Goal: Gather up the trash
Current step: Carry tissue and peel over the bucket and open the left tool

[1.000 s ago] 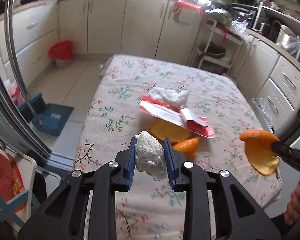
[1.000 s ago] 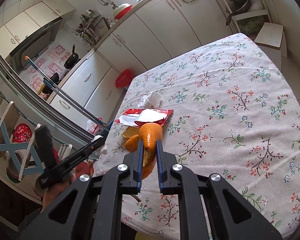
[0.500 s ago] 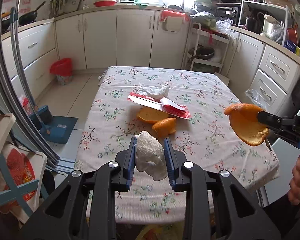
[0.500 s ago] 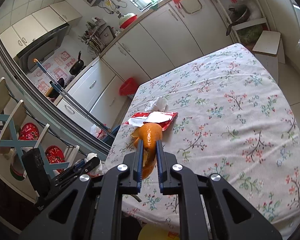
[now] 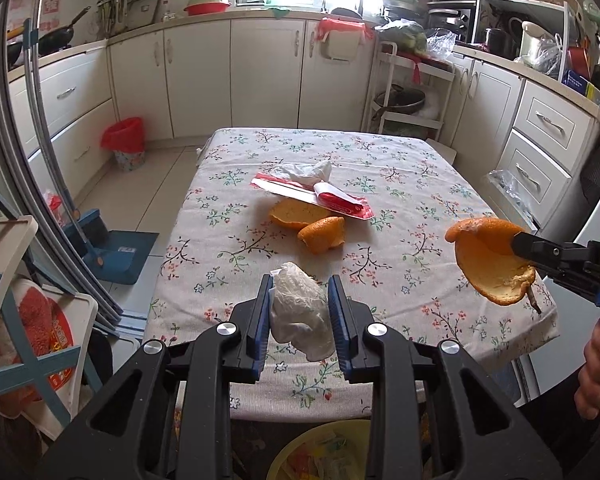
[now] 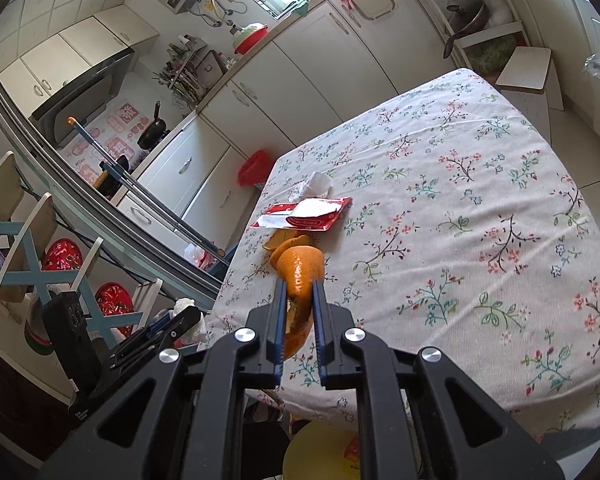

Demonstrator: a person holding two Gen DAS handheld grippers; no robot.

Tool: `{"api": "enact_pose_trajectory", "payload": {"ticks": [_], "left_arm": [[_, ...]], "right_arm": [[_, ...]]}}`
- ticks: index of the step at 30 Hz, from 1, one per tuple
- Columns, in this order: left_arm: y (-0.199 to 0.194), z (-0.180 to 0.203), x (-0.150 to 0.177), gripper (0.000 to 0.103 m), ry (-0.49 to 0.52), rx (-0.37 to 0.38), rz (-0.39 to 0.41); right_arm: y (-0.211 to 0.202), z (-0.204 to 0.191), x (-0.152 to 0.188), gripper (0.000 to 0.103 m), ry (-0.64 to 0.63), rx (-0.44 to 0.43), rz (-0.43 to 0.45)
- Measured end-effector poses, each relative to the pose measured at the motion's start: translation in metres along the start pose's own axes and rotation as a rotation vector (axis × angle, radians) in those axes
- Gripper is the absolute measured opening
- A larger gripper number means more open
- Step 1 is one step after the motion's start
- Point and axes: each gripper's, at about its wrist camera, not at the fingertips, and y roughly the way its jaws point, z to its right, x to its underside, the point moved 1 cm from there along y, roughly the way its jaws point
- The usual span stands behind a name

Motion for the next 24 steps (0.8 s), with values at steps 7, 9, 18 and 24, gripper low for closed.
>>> {"api": "enact_pose_trajectory", "payload": {"ticks": [7,9,18,24], "left_arm": [[-0.002,0.000,0.003,0.025,0.005,-0.005,0.000],[-0.003,0.001,0.004,0.025,0.007,-0.006,0.000],[-0.009,0.002,0.016,0.025,0.012,-0.004,-0.008],[-0.014,0.006,0.027,0.025,0.019,0.002,-0.022]], "right_arm": [[-0.004,0.000,0.006,0.013,0.002,0.001,-0.001],[-0.005,0.000,0.008,0.013,0.001,0.001,-0.004],[-0.007,-0.005,0.018,0.013,-0.008,0.000,-0.013],[-0.012,-0.008,0.031,0.013,-0.016,0.001,-0.022]]}}
